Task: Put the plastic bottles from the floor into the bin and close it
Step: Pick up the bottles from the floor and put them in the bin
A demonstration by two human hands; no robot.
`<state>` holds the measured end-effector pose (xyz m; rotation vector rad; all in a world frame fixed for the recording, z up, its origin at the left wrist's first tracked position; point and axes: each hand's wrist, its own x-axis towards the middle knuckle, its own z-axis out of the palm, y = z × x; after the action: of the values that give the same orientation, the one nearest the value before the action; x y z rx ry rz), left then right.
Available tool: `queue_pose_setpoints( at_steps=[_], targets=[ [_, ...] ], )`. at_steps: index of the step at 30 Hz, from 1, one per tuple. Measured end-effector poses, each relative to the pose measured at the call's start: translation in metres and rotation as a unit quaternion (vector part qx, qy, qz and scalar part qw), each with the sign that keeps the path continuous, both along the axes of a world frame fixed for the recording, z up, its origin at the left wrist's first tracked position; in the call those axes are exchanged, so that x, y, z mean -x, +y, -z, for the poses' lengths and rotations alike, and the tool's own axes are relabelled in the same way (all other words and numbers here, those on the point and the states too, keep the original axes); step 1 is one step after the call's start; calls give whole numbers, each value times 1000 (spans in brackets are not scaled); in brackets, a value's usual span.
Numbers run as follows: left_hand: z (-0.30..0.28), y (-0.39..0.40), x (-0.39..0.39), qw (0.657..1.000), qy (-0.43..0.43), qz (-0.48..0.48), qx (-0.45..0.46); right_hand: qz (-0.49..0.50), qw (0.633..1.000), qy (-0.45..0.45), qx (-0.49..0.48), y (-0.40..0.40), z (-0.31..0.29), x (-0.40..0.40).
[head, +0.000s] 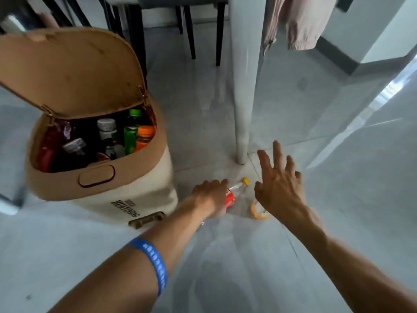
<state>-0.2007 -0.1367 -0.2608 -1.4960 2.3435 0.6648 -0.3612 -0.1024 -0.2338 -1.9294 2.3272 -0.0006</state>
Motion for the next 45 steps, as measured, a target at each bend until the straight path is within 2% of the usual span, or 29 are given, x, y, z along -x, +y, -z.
queue_pose_setpoints(
  at_steps=[2,6,9,11,16,20,22,24,27,31,33,36,38,40,42,45],
  targets=[
    [33,12,-2,1000,-2,2,-11,-5,998,-37,42,2,14,10],
    [63,28,-6,996,-32,52,61,-54,964,-206,159,4,30,11],
    [67,27,-8,997,-31,7,69,12,932,-297,208,6,34,2],
    [69,25,-10,997,-8,-46,53,59,911,-351,206,4,36,-2],
    [81,31,-5,983,46,-179,-18,76,921,-373,80,10,45,-7],
    [66,32,1,966,78,-242,-57,38,923,-372,86,6,43,-6],
    [49,27,3,955,114,-266,-61,33,910,-398,112,1,37,-5],
    [23,20,4,930,195,-304,-68,65,873,-450,177,-6,23,-6],
    [-26,10,5,865,367,-336,-70,115,781,-547,278,-24,-18,-16],
    [-107,3,4,826,508,-239,-39,93,725,-575,368,-52,-93,-28],
    [-148,-3,-8,814,548,-189,-32,73,685,-600,407,-61,-133,-38],
    [-208,-13,-52,806,577,-137,4,10,639,-652,409,-67,-181,-69],
    [-240,-16,-85,801,583,-113,73,-44,635,-661,397,-70,-197,-93],
    [-260,-20,-123,793,579,-124,139,-87,652,-647,386,-73,-204,-123],
    [-265,-27,-159,792,563,-157,178,-113,681,-620,373,-76,-204,-149],
    [-246,-35,-208,828,477,-228,189,-139,743,-555,348,-80,-191,-180]
  ],
)
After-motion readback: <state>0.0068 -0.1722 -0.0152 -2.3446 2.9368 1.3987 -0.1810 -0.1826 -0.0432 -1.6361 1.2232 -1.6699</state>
